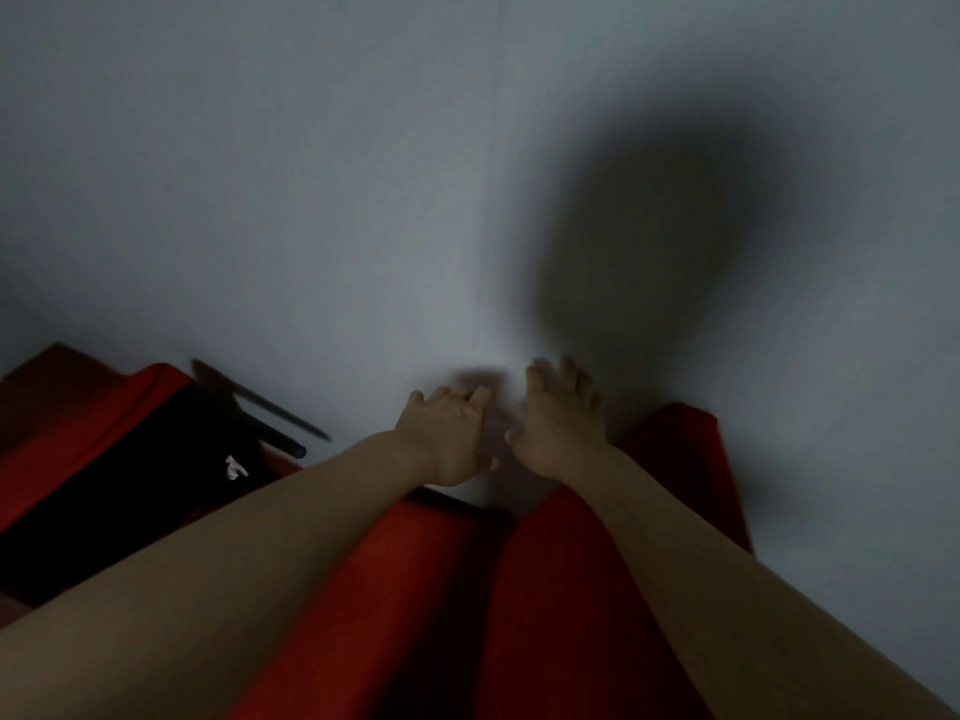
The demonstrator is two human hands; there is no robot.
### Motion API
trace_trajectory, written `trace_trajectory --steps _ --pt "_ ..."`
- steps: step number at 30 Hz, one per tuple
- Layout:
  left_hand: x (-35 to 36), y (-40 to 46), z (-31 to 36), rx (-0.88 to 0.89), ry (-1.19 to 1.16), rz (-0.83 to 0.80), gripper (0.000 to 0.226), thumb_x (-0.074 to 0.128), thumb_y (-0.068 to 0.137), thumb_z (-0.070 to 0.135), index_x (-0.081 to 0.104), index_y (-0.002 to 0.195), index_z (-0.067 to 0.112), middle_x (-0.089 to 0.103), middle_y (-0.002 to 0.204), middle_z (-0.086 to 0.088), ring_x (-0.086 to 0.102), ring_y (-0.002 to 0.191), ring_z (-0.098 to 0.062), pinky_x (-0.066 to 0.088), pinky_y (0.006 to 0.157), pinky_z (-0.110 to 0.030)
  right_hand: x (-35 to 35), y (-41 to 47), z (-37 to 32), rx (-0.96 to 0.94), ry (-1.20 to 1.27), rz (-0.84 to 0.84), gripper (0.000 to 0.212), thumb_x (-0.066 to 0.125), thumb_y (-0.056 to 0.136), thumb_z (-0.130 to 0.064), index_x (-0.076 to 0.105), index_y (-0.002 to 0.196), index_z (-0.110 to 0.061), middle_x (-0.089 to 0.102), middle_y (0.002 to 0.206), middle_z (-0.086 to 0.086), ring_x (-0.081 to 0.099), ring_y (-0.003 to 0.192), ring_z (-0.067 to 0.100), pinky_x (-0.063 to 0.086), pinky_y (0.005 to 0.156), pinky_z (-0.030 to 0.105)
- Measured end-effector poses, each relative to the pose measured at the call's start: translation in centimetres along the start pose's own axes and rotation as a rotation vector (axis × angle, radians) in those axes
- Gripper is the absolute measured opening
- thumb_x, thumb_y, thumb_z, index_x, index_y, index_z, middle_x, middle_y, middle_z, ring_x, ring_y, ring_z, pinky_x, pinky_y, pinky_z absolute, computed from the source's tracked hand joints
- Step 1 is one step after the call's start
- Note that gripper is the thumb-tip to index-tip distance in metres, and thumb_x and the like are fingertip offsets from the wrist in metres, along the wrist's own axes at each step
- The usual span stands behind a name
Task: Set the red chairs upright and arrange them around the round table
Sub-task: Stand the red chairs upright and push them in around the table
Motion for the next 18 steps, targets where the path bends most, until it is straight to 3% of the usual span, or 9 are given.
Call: trace_trajectory --steps 11,18 --pt "-0.7 -5.7 -23.8 -0.185 -0.072 -0.035 0.087 0.058 0.088 0.050 0.010 0.151 0.014 0.027 0.152 -0.010 0.032 0.136 -0.028 0.026 0.109 -0.047 3.4 4.3 -20.5 -0.124 -0.027 -0.076 0.080 0.063 0.085 -0.038 0.016 0.147 -0.019 -0.002 0.155 0.018 0.003 0.141 0.041 0.013 0.115 0.051" --pt "-0.8 -10.1 -31.8 -0.348 -0.138 -0.001 0.086 0.059 0.087 0.050 0.010 0.150 0.016 0.030 0.150 -0.010 0.031 0.137 -0.029 0.027 0.110 -0.048 4.7 5.3 -29.4 -0.255 0.000 -0.162 0.082 0.063 0.088 -0.033 0.010 0.150 -0.021 -0.009 0.156 0.015 -0.007 0.143 0.037 0.009 0.117 0.048"
Point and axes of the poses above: each hand's wrist, its own y-axis towards the middle knuckle, its own x-axis out of the palm, z = x × y, the point moved 9 cm from there along y, towards the middle knuckle
